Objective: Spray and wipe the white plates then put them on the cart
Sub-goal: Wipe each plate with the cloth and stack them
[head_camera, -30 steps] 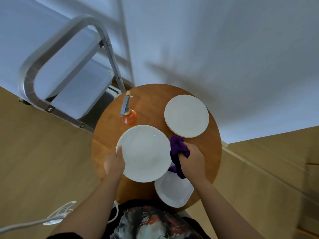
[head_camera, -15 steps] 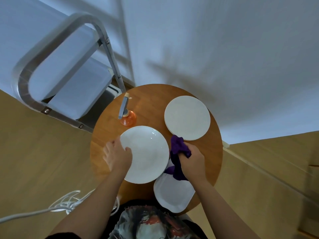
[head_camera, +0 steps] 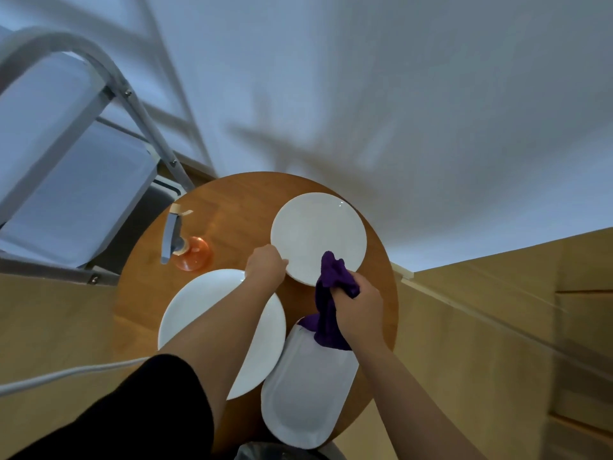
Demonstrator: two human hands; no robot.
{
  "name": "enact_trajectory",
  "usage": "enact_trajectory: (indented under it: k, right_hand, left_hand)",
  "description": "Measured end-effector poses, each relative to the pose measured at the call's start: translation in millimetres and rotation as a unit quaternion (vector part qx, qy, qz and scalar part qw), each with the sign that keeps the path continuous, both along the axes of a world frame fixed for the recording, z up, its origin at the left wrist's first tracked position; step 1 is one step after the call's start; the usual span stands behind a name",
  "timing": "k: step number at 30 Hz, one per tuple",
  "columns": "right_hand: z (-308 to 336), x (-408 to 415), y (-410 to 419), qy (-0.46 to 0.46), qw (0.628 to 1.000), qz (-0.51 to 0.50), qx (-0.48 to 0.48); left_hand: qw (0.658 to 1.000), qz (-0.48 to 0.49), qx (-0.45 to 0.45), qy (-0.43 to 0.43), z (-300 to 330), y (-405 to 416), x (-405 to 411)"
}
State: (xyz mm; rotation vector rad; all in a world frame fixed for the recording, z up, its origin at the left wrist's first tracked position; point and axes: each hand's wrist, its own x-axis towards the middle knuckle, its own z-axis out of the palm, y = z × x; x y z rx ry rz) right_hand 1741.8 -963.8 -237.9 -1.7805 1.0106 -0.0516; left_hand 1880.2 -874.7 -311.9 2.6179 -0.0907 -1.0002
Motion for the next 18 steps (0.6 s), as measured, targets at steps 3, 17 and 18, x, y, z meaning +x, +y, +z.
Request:
enact_trajectory:
  k: [3,17,18]
  right_hand:
    - [-1.0,1.5,-4.2,0.006,1.000,-0.008,0.015]
    - [12.4,3.6,-15.0,-0.016,0.999,-0.037,0.013]
    - [16.4,4.6,-14.3,-0.019,0.999,-0.041,0.014]
  left_hand:
    - [1.000,-0.007,0.001,0.002,-9.2,-6.2,-1.8]
    - [0.938,0.262,-0.225,0.037,-3.5,-2.7,12.9]
    - [0.918,0.304,-0.250,0.059,2.4,-2.5,13.2]
